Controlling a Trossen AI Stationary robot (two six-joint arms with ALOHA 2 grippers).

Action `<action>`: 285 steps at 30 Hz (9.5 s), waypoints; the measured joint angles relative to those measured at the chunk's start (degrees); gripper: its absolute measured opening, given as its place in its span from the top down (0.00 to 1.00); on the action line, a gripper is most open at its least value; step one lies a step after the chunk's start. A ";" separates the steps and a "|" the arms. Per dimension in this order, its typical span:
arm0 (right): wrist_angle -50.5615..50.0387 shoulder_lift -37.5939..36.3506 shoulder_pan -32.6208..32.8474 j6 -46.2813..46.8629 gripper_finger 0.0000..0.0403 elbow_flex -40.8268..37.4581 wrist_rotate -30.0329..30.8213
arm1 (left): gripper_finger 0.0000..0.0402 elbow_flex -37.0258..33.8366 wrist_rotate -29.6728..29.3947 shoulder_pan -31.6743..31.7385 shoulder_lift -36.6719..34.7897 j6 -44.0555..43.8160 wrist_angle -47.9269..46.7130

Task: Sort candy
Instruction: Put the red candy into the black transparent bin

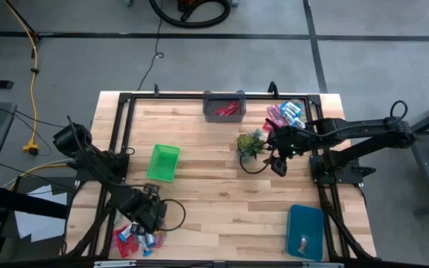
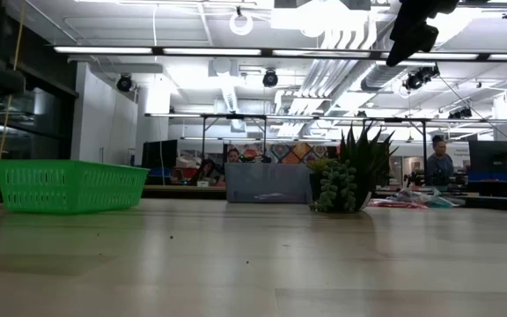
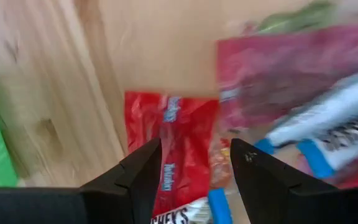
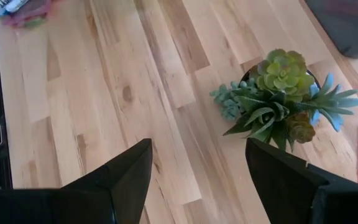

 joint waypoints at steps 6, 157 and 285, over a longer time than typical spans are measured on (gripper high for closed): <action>0.00 0.00 0.00 1.46 0.37 0.00 0.33 | 0.55 -4.86 0.34 -0.15 -0.98 -1.82 6.47; 12.85 0.11 -0.07 7.25 0.37 0.00 24.41 | 0.44 3.18 4.51 54.01 -21.15 10.42 48.90; 37.70 27.23 -34.94 -8.54 1.00 16.56 -6.22 | 0.44 -15.39 4.06 47.52 -38.36 8.63 68.81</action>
